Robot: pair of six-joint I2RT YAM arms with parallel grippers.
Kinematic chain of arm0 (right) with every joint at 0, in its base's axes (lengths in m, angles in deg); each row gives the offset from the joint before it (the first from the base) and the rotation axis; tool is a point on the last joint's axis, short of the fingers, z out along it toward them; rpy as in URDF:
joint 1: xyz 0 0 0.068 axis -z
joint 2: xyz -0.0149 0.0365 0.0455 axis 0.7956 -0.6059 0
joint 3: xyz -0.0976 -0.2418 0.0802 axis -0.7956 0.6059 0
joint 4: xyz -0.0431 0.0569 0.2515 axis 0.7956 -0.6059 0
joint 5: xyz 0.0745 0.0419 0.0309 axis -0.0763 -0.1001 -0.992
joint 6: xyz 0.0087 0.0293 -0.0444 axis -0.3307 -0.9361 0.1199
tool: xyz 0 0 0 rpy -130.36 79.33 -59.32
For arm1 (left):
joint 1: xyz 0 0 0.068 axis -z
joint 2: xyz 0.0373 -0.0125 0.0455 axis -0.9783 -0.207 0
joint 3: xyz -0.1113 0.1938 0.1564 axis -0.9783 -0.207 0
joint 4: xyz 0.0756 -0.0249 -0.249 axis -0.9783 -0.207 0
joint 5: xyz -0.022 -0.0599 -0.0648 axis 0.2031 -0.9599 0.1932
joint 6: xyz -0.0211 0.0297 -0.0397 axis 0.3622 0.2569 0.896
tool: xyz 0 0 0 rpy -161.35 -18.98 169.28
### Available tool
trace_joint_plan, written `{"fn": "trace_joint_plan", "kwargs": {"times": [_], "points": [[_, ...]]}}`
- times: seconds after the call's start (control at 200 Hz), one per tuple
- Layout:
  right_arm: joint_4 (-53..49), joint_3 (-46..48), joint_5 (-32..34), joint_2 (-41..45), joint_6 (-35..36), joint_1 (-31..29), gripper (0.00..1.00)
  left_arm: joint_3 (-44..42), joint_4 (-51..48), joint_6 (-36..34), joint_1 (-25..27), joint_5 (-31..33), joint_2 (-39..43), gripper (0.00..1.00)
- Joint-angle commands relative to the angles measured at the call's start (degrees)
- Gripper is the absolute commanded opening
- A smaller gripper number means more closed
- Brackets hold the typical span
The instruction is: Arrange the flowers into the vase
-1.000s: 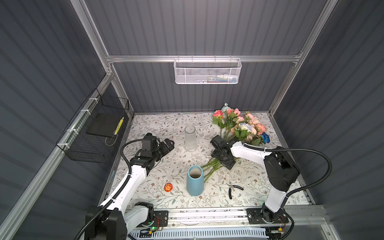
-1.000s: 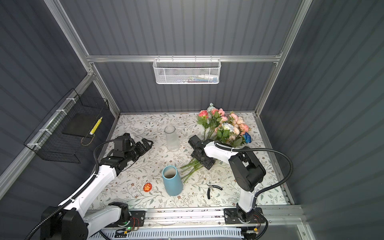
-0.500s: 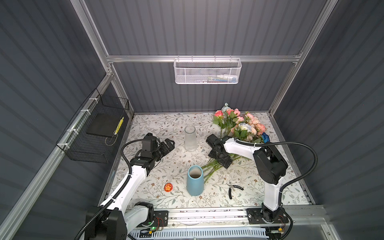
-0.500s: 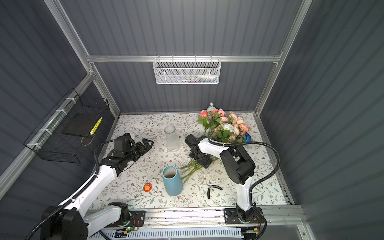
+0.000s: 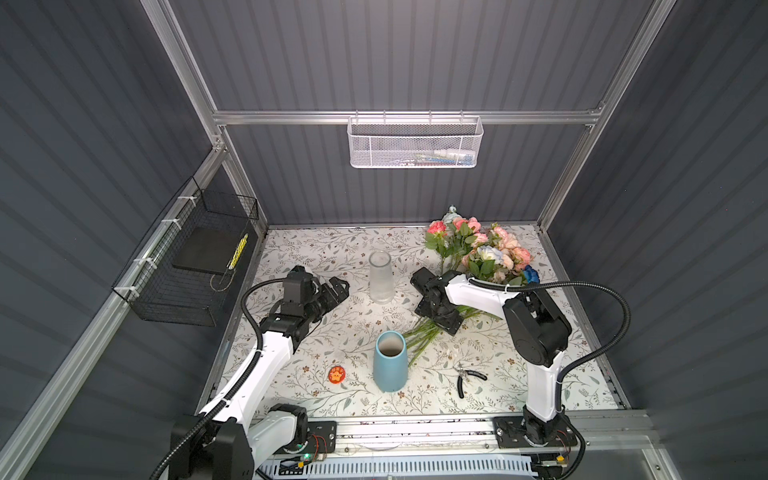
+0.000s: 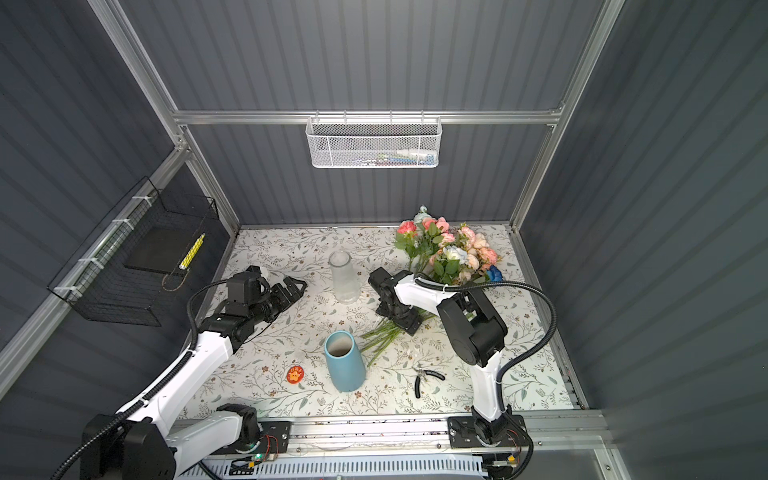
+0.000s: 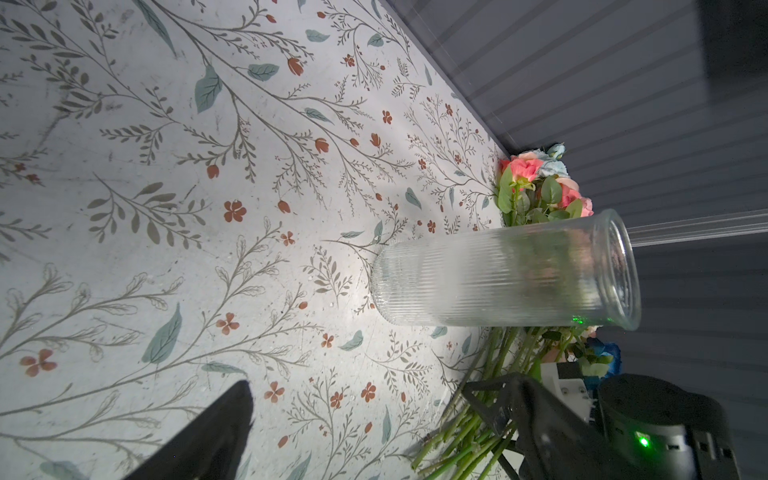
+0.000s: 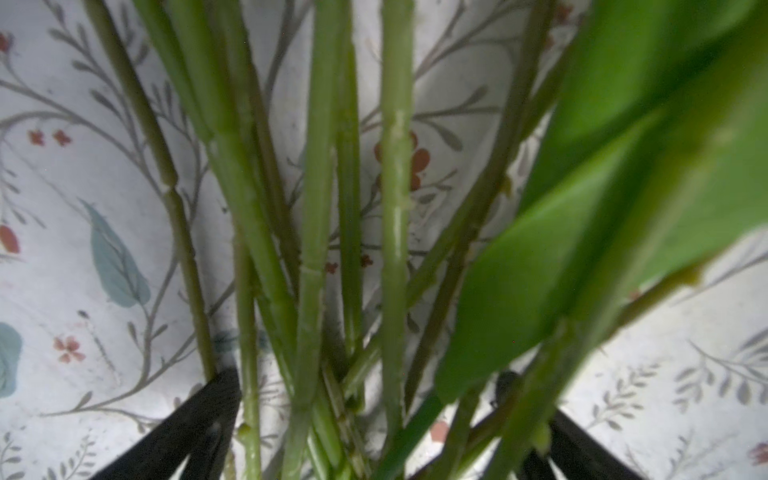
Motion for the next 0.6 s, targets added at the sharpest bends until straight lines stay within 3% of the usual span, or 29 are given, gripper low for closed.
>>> {"fn": "trace_joint_plan", "kwargs": {"times": [0.0, 0.28, 0.5, 0.595], "points": [[2.3, 3.8, -0.5, 1.8, 2.5, -1.7, 0.99, -0.5, -0.1, -1.3, 0.2, -0.5, 0.1, 1.00], [9.1, 7.4, 2.7, 8.5, 1.2, -2.0, 0.99, -0.5, 0.1, -1.1, 0.2, -1.1, -0.4, 1.00], [-5.4, -4.6, -1.9, -2.0, 1.7, -0.2, 0.99, -0.2, -0.4, -1.2, 0.2, -0.5, 0.7, 1.00], [-5.7, -4.7, -3.2, -3.8, 1.4, -0.1, 0.99, -0.3, -0.6, -1.4, 0.2, 0.0, 1.2, 1.00]]}}
